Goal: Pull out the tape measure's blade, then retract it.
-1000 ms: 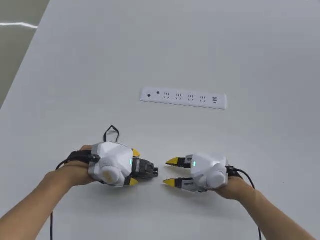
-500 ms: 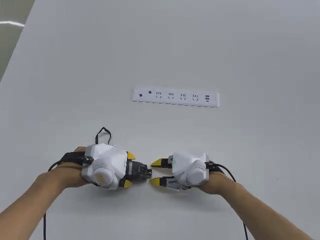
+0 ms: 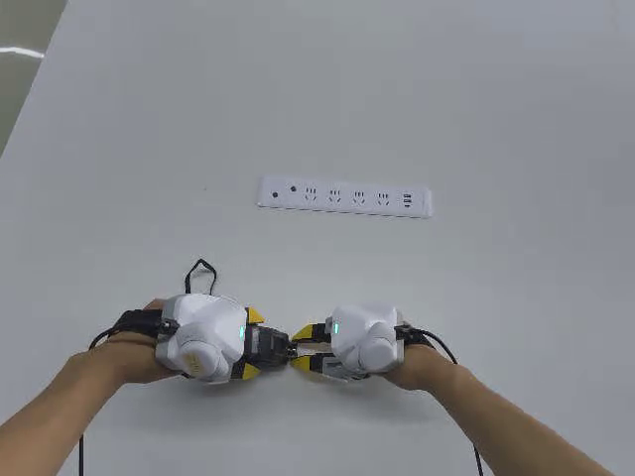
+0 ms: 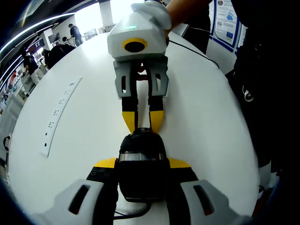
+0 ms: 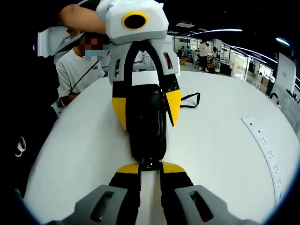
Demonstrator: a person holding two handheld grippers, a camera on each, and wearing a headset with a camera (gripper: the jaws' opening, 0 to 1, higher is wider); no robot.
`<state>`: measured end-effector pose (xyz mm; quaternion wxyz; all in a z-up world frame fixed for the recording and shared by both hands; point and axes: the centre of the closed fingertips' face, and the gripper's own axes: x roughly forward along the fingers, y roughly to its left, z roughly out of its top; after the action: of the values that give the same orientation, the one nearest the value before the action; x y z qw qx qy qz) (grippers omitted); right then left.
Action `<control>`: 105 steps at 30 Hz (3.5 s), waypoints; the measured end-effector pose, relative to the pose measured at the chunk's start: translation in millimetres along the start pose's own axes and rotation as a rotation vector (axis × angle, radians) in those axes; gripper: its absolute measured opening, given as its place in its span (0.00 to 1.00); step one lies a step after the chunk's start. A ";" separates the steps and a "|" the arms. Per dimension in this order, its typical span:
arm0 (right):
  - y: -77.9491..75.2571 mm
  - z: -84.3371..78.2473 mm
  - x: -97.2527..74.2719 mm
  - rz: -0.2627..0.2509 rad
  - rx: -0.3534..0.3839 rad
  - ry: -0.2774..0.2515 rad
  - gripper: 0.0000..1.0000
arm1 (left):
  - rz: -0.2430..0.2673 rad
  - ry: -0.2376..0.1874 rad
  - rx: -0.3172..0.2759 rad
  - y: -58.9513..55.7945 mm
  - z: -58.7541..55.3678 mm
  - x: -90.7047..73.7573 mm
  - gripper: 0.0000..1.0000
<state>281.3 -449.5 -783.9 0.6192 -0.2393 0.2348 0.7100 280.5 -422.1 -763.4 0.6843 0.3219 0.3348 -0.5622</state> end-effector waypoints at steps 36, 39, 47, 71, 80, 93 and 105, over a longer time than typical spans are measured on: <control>2.4 -4.2 -3.7 0.017 0.006 0.037 0.10 | -0.001 0.006 -0.006 0.8 -3.4 -0.8 0.34; 2.5 -5.3 -5.4 0.017 0.007 0.040 0.10 | 0.000 0.006 -0.009 1.0 -2.4 -1.4 0.34; 2.3 -8.4 -10.2 0.020 0.009 0.043 0.10 | 0.004 0.007 -0.009 1.3 -4.3 -1.2 0.34; 1.3 -21.8 -34.3 0.018 0.019 0.050 0.10 | 0.012 0.018 -0.014 1.5 -5.5 -1.0 0.34; 1.2 -27.8 -45.0 0.012 0.019 0.045 0.09 | 0.015 0.026 -0.015 1.3 -3.7 -2.4 0.34; -0.1 -35.0 -59.0 0.000 0.032 0.041 0.09 | 0.019 0.031 -0.024 2.1 -5.6 -2.6 0.34; 0.3 -47.7 -77.2 -0.001 0.048 0.044 0.09 | 0.017 0.044 -0.018 1.6 -5.9 -1.1 0.34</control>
<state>292.6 -538.8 -772.3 0.6197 -0.2400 0.2652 0.6986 281.4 -416.4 -765.8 0.6843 0.3309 0.3523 -0.5460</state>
